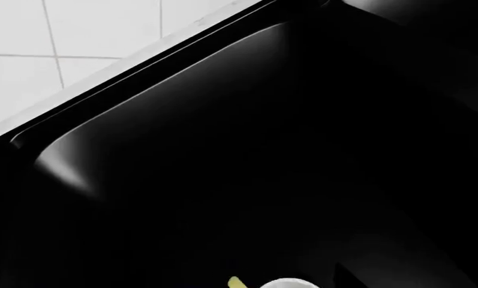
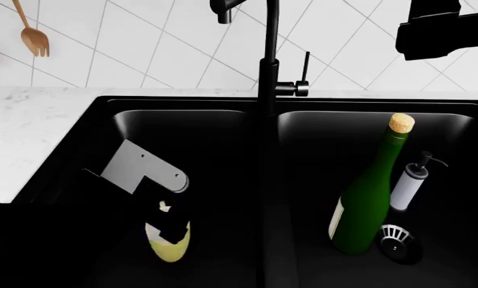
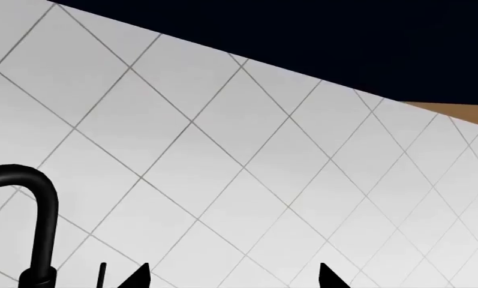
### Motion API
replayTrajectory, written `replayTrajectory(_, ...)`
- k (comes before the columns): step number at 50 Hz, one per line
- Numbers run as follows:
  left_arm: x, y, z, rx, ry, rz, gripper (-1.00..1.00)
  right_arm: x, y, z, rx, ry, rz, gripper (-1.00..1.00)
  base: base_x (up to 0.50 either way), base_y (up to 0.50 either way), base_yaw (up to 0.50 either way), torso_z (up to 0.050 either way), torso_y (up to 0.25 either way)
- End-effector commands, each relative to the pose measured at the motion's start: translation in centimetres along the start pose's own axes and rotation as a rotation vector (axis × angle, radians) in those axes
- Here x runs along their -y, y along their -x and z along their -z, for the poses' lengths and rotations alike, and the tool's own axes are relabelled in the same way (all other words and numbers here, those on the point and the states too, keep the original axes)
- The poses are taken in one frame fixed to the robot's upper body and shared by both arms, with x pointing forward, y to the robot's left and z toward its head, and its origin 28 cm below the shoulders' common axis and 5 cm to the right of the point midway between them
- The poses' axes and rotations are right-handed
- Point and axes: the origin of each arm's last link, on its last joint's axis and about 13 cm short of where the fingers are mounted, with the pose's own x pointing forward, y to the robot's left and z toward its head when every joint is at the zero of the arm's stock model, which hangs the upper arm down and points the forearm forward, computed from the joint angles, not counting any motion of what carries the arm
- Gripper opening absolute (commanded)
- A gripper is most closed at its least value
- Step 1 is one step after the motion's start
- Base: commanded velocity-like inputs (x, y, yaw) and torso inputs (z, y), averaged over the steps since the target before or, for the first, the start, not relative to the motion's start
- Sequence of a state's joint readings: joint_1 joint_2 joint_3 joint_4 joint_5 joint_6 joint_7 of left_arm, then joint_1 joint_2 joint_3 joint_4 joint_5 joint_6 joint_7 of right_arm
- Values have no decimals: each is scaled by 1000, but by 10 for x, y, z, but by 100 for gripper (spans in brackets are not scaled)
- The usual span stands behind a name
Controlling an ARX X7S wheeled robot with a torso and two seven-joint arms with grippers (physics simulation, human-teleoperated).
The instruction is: Pick the cup and bottle and place them in the sink. Then turn on the water.
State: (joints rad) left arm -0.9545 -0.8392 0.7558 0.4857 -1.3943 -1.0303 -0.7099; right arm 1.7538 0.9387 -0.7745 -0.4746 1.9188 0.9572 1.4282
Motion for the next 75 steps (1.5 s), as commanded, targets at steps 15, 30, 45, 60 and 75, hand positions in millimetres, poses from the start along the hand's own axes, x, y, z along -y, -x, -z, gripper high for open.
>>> replayTrajectory(15,-10,17,-22,89,29,-53,100,-1,1,-3,6,-9,-8,100,0,0,0,0,0)
replayTrajectory(30,-39,81,-78,374,182,-230,100,-8,0,-15,24,-45,-55,100,0,0,0,0,1)
replayTrajectory(45,-59,137,-110,613,334,-327,100,-25,-11,-20,27,-83,-108,100,0,0,0,0,0)
replayTrajectory(60,-66,170,-112,766,414,-401,100,-44,-44,-18,-2,-127,-74,100,0,0,0,0,0)
replayTrajectory(75,-66,173,-112,801,441,-397,100,-70,-73,8,-69,-117,-32,100,0,0,0,0,0)
